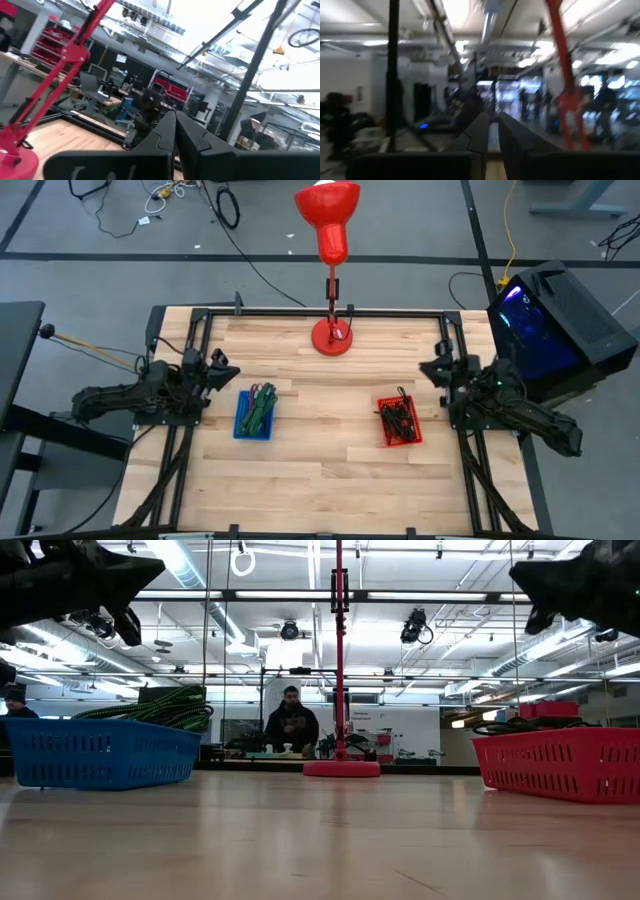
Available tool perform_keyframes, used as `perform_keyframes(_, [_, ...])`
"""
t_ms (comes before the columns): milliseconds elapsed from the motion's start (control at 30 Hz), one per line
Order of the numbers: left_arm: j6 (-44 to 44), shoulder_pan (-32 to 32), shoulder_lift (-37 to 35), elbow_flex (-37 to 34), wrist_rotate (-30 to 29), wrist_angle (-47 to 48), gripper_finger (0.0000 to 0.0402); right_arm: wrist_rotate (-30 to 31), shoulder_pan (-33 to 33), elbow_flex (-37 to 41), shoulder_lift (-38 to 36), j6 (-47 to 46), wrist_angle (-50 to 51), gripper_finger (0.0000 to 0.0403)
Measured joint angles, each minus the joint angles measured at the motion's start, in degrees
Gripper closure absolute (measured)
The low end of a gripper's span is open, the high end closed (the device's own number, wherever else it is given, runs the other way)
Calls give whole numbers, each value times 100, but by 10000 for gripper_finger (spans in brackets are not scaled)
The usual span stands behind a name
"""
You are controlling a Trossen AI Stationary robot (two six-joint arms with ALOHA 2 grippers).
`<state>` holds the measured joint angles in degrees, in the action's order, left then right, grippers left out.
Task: Pick & Place USB Port
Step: Return to Home Position
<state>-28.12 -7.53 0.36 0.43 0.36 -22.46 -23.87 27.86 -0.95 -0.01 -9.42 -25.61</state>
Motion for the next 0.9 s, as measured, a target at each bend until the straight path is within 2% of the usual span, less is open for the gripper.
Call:
perform_keyframes(67, [167,0,0,0,-38,4,388,-318,0,0,0,-108,373,356])
perform_keyframes(167, [1087,-2,0,0,202,88,388,-672,0,0,0,-214,777,356])
perform_keyframes(267, [1630,-2,-1,0,485,102,388,-745,2,0,0,-10,1104,356])
perform_keyframes(467, [1577,-2,0,0,867,398,387,-895,0,0,0,77,1517,356])
perform_keyframes(633, [1588,-2,0,0,429,1122,388,-814,0,0,0,166,1666,356])
perform_keyframes(733, [1574,-2,0,0,167,1171,387,-812,0,1,0,260,1771,356])
perform_keyframes(900, [1425,-2,0,0,278,1019,388,-814,2,0,0,69,1769,356])
